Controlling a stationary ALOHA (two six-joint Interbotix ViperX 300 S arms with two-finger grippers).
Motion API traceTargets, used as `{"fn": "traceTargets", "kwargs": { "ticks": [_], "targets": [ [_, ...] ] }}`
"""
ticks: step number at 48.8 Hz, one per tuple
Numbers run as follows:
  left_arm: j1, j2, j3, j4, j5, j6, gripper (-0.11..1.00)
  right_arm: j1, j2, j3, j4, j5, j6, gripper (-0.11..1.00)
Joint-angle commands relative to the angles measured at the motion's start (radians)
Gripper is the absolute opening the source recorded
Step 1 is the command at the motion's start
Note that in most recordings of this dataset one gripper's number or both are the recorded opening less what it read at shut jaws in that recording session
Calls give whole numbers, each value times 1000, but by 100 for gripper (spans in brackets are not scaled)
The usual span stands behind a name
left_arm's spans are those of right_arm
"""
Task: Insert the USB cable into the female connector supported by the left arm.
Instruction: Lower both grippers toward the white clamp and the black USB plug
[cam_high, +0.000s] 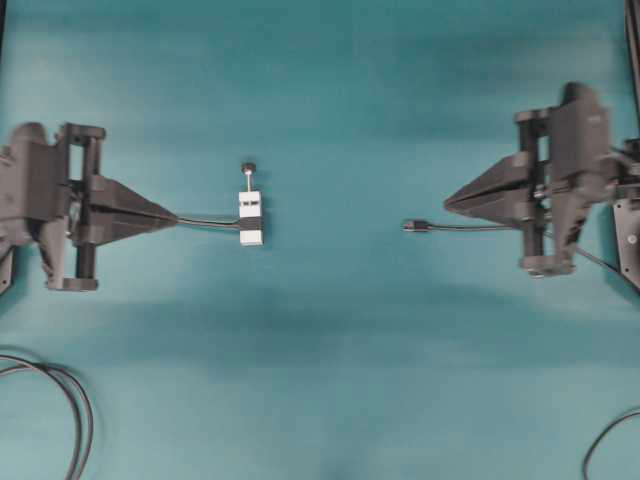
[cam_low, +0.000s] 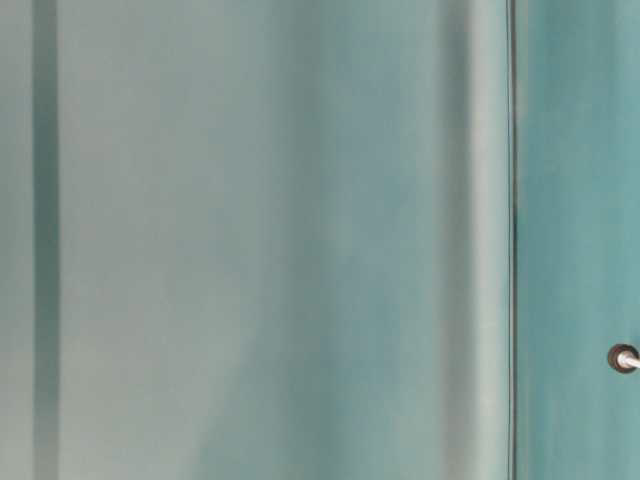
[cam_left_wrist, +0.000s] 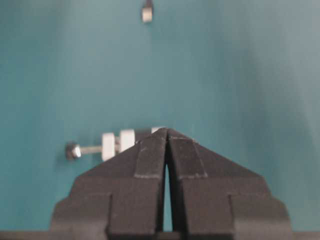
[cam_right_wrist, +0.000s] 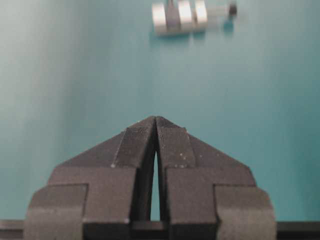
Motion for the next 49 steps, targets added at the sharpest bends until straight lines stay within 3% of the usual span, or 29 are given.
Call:
{"fn": "traceTargets", "kwargs": {
  "ticks": [1,3,11,13,22,25,32,35,49],
  "targets": [
    [0,41,12,-3,-52,5,10,-3,69,-5,-2,-57,-3,0],
    [2,63,34,-3,-101,5,16,-3,104,3,-2,-94,-3,0],
    [3,89,127,-11,-308,-2,61,-9,233,40,-2,-256,28,0],
    [3,92,147,-17,-348,-5,67,-9,256,51,-2,-287,40,0],
    [3,137,169,-21,-391,-35,64,-12,319,77,-2,-376,94,6],
    [3,158,166,-20,-402,-38,64,-12,336,83,-2,-376,97,17],
    [3,230,158,-21,-474,-38,64,-21,371,89,-2,-380,97,55],
    [5,264,155,-21,-514,-38,64,-28,390,89,-2,-387,97,64],
    [17,382,155,-21,-664,-43,64,-34,495,114,2,-508,97,58]
  ]
}}
